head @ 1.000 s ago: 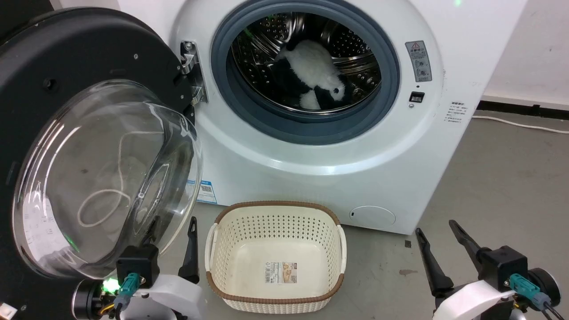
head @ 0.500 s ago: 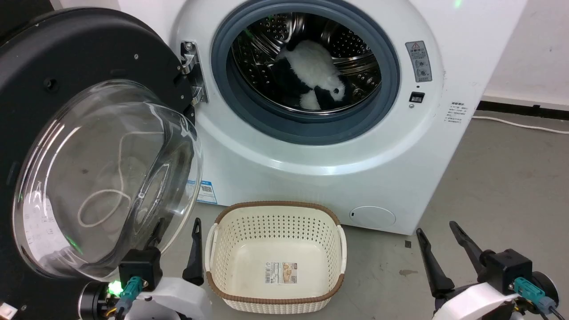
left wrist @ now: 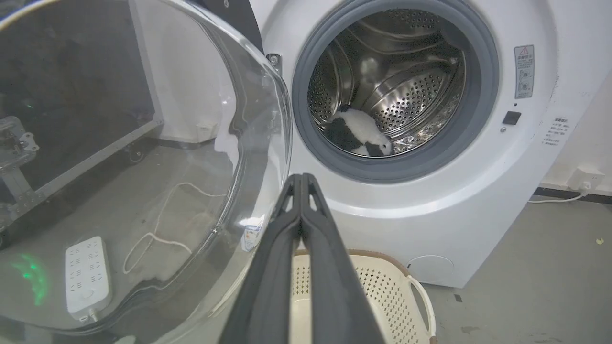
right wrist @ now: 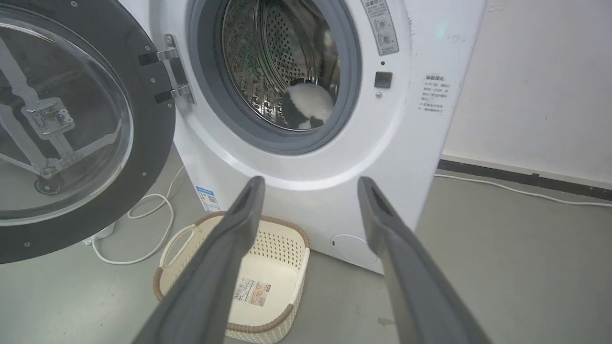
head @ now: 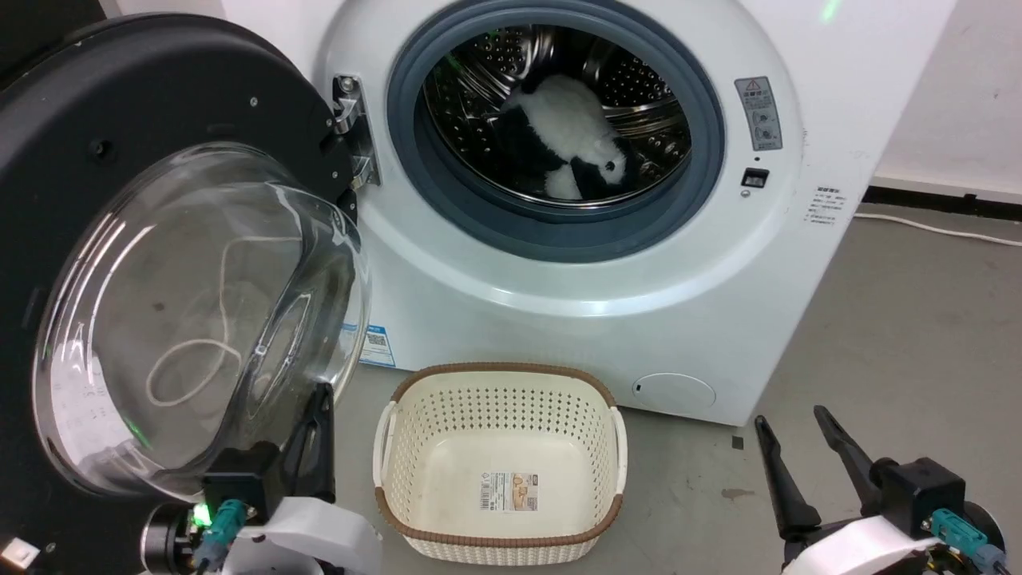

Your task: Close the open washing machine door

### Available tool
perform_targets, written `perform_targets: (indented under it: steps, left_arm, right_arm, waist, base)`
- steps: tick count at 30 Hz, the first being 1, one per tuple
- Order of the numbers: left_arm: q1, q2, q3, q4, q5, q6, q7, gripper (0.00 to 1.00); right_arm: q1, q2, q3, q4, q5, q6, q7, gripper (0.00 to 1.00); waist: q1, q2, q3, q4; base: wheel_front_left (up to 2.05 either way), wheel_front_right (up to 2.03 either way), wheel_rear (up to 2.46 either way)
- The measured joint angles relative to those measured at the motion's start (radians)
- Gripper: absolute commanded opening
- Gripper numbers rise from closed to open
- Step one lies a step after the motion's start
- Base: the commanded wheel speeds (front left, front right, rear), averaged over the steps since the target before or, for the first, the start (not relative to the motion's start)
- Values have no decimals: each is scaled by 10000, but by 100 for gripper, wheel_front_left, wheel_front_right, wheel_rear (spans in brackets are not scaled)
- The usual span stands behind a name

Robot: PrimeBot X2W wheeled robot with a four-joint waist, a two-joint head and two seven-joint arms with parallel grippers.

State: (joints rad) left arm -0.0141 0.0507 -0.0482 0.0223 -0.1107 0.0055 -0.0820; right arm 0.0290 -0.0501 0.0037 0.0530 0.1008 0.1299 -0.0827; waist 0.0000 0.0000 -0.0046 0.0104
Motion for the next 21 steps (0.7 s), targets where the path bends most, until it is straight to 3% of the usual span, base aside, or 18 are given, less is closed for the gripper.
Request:
perform_targets:
  steps: [8, 12, 21]
  left_arm:
    - [-24, -6, 545, -1189, -462, -42, -190, 0]
    - [-117, -10, 1093, -1914, -750, 190, -265, 0]
    - [-315, -13, 3394, -3264, -966, 708, -439, 0]
  right_arm:
    - [41, 0, -75, 61, 161, 0, -188, 100]
    - [81, 0, -115, 94, 259, 0, -261, 100]
    - [129, 0, -209, 169, 437, 0, -441, 100]
  waist:
    - [0, 0, -10, 257]
    - [0, 0, -20, 428]
    - [0, 0, -40, 908]
  base:
    - [0, 0, 0]
    - [0, 0, 0]
    - [0, 0, 0]
